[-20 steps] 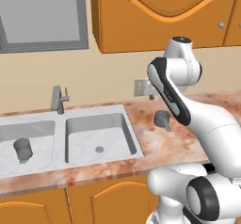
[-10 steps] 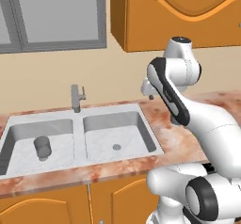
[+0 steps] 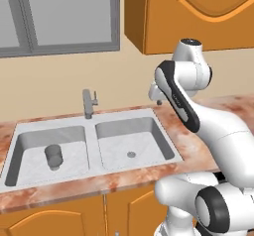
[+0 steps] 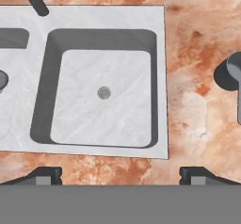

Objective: Move any existing items from the left basin to the right basin for drying. Then move the measuring cup from the counter to the left basin of the sink for washing.

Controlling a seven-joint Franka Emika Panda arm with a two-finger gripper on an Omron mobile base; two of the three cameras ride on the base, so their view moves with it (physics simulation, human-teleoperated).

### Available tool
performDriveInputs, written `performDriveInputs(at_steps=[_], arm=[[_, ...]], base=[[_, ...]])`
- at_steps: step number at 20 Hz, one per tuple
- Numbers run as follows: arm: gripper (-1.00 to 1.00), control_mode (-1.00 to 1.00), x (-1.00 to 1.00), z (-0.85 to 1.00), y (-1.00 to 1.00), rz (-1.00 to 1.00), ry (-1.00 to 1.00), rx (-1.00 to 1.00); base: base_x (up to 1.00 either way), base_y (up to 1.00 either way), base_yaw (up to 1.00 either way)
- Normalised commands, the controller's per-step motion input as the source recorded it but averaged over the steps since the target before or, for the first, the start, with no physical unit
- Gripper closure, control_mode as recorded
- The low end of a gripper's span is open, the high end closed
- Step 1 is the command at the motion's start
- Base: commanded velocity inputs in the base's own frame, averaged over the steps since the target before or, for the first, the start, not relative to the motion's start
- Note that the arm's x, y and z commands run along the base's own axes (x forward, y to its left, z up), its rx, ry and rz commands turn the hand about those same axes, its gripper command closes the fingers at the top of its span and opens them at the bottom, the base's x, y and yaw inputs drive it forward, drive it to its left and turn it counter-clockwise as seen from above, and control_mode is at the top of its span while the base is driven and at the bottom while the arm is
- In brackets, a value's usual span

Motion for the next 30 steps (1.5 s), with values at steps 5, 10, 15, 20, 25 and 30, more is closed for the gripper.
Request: performDriveInputs(at_steps=[5, 10, 15, 20, 25, 30], arm=[[-1.00, 1.00, 0.00, 0.00, 0.00, 0.00, 0.00, 0.00], [-1.00, 1.00, 0.00, 0.00, 0.00, 0.00, 0.00, 0.00], [-1.00, 1.00, 0.00, 0.00, 0.00, 0.00, 0.00, 0.00], [-1.00, 1.00, 0.00, 0.00, 0.00, 0.00, 0.00, 0.00], [-1.00, 1.00, 0.00, 0.00, 0.00, 0.00, 0.00, 0.00], [-1.00, 1.00, 0.00, 0.00, 0.00, 0.00, 0.00, 0.00]], base=[[0.22, 0.34, -0.05], [0.31, 0.31, -0.02], [0.45, 0.23, 0.00], [0.29, 0.27, 0.00], [0.01, 0.23, 0.00], [0.00, 0.04, 0.00]])
